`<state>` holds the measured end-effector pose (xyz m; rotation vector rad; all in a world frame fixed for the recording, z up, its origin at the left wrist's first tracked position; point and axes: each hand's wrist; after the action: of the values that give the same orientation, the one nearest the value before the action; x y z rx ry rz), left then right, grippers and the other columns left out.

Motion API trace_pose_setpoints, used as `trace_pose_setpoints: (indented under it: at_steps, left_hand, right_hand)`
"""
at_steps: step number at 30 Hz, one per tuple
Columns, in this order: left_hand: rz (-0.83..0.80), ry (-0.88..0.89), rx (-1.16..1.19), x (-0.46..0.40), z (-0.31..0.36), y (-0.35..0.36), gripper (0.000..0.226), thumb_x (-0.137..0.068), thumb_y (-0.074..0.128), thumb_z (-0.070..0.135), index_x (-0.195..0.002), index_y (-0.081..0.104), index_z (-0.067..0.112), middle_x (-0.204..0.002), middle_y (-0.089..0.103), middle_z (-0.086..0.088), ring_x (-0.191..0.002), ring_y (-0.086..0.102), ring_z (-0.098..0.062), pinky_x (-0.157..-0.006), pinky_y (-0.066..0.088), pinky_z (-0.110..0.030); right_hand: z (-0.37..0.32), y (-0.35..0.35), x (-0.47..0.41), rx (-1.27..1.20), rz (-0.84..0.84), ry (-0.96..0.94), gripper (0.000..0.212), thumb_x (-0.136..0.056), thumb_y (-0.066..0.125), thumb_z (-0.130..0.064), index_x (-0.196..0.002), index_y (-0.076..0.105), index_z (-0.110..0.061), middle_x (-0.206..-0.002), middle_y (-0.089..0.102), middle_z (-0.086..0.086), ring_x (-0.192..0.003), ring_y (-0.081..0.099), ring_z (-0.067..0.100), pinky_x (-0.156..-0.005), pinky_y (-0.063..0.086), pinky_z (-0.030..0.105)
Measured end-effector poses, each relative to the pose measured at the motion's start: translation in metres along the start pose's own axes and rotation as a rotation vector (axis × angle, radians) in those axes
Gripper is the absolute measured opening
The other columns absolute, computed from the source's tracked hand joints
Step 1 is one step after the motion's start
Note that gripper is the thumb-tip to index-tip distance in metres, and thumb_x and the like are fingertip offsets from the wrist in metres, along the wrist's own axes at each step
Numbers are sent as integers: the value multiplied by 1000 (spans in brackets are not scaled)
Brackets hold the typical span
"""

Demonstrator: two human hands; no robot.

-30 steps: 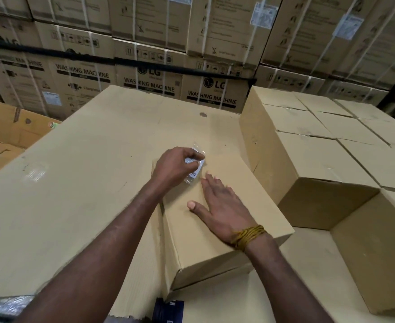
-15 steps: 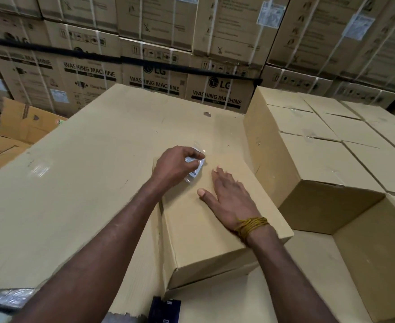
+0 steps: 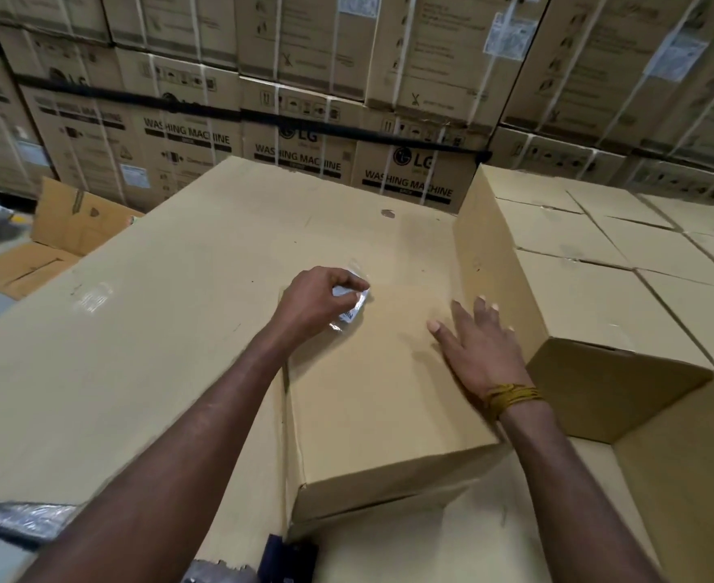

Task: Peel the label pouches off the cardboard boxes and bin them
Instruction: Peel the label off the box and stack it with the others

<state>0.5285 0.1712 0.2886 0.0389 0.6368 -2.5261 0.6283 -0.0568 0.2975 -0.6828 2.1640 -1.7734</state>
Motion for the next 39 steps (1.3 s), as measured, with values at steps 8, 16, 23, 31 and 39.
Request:
trace_pose_setpoints:
  at_steps: [8,16,23,31,39]
  left_hand:
    - [15,12,-61,5,4,-3,31,-86,59,14,-105,77,31,-101,73,20,-84,65,4,-59,41,-6]
    - [105,10,17,14,9,-7,29,-89,61,11,-104,78,30,-96,72,25,-90,66,4,-72,53,-22]
    - [175,-113,62,77,20,7,30,-89,63,8,-98,79,32,-88,75,13,-72,68,-3,-56,48,-14]
    - [154,-155,20,142,22,27,27,-78,66,36,-100,76,49,-126,66,16,-135,34,17,-117,25,-33]
    - [180,-199,195,165,39,46,29,-91,67,5,-104,80,28,-115,61,23,-124,37,25,-91,44,-17]
  right_hand:
    - [-48,24,43,-19,-184,-613,60,-98,32,-65,-154,18,-48,-166,0,-14,-152,-4,9,-124,-1,39]
    - [-6,11,14,-37,-25,-75,66,-98,26,-66,-156,18,-36,-166,8,11,-151,13,32,-120,18,50]
    - [15,16,66,-160,-45,-55,66,-95,30,-70,-154,18,-45,-167,1,-7,-150,20,27,-116,29,49]
    - [26,15,77,-186,0,-54,62,-96,30,-67,-153,19,-46,-162,20,0,-138,38,27,-107,38,44]
    - [45,11,97,-187,-40,-62,64,-97,31,-66,-154,19,-42,-159,24,7,-138,39,31,-107,41,47]
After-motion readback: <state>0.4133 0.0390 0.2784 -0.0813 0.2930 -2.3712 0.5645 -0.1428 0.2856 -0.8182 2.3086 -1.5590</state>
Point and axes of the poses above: each hand's wrist, its own x-axis away from the middle knuckle, its own y-axis out of the palm, z = x × y
